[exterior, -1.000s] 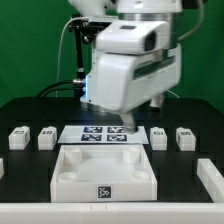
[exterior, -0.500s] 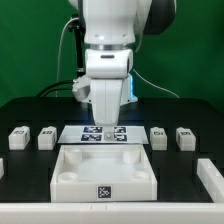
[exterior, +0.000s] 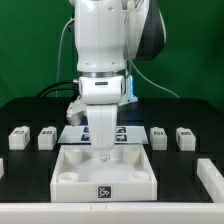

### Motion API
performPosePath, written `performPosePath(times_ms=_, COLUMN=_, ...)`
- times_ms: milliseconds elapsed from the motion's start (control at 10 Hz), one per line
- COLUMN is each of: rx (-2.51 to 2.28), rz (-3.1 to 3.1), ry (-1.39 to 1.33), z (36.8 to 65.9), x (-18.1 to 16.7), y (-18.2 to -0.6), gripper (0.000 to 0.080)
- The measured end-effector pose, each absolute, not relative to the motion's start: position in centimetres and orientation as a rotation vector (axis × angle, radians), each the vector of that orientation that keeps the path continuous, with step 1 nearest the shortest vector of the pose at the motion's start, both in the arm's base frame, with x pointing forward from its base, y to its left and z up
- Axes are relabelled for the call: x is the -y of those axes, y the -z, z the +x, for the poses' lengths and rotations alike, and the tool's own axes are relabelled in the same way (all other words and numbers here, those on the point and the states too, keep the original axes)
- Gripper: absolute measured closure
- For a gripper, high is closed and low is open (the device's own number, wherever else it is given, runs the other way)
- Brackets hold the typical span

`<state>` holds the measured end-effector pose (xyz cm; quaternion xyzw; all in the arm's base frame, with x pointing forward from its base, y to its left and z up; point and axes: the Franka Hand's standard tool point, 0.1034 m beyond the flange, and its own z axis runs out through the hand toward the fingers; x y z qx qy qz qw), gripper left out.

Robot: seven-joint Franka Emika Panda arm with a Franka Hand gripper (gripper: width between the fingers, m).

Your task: Assemble one leg

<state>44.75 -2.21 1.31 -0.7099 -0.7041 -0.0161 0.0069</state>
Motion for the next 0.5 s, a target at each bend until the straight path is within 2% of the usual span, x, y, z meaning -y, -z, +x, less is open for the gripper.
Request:
performPosePath(times_ms=100, rx=2.201, rz=-2.221, ry=0.049, z=44.70, x=2.26, y=-1.29, gripper=0.0150)
performPosePath(times_ms=200, rx=2.199, rz=-2.222, ry=0.049, z=44.69, x=2.31, y=-1.28, gripper=0.0234)
performPosePath(times_ms=300, rx=2.199, rz=-2.223, ry=0.048, z=44.68, x=2.33, y=-1.27, gripper=0.0371)
performPosePath(times_ms=400, rx=2.198, rz=-2.223, ry=0.048, z=44.67, x=2.35, y=-1.27, gripper=0.0371)
performPosePath(times_ms=500, rx=2.198, rz=-2.223, ry=0.047, z=44.65, x=2.35, y=-1.25, gripper=0.0554)
